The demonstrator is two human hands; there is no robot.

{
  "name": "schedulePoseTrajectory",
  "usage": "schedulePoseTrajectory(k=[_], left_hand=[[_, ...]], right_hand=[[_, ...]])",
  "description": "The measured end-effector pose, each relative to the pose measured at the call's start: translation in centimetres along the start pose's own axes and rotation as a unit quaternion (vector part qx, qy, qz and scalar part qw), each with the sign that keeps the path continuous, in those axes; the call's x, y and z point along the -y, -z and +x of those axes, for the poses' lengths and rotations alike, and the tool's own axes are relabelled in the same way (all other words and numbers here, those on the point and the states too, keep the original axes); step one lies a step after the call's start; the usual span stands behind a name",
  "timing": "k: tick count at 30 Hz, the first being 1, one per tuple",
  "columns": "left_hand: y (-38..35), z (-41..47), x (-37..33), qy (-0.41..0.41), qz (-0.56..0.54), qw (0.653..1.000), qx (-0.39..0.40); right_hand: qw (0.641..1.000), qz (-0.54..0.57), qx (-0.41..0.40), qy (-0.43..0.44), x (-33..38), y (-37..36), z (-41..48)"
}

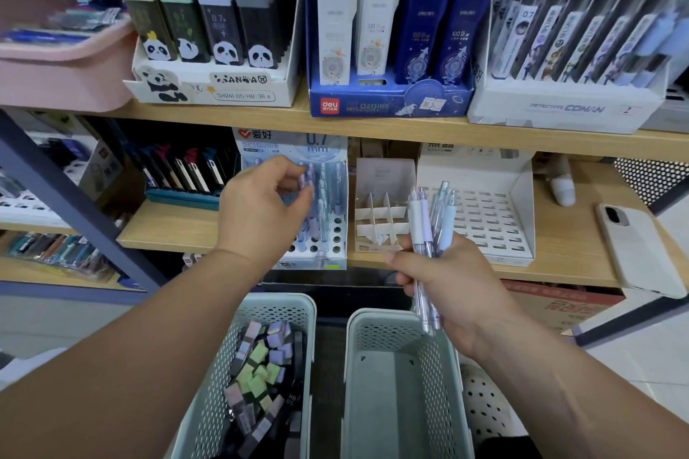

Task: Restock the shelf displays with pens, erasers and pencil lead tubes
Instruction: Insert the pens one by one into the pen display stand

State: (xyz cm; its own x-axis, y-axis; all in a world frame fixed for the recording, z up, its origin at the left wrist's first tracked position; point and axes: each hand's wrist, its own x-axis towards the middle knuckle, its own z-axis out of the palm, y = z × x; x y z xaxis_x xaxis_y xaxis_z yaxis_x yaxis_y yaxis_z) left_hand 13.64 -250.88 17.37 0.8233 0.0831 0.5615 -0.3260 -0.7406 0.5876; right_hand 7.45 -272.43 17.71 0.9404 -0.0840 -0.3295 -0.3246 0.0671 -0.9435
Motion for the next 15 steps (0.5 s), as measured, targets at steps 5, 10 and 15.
schedulePoseTrajectory(k=[5, 10, 15], left_hand=[[-0.4, -0.1, 0.5, -0.048, 0.052, 0.997, 0.019], [-0.9, 0.2, 1.5, -0.113, 0.124, 0.985, 0.027], [-0.6, -0.2, 1.4, -0.105, 0.155, 0.982, 0.006]], right_hand=[[1.0, -0.003, 0.001, -0.002, -0.1, 0.0, 0.1], [1.0, -0.003, 0.014, -0.02, 0.0, 0.0, 0.0], [0.998, -0.016, 0.057, -0.034, 0.4, -0.5, -0.5]])
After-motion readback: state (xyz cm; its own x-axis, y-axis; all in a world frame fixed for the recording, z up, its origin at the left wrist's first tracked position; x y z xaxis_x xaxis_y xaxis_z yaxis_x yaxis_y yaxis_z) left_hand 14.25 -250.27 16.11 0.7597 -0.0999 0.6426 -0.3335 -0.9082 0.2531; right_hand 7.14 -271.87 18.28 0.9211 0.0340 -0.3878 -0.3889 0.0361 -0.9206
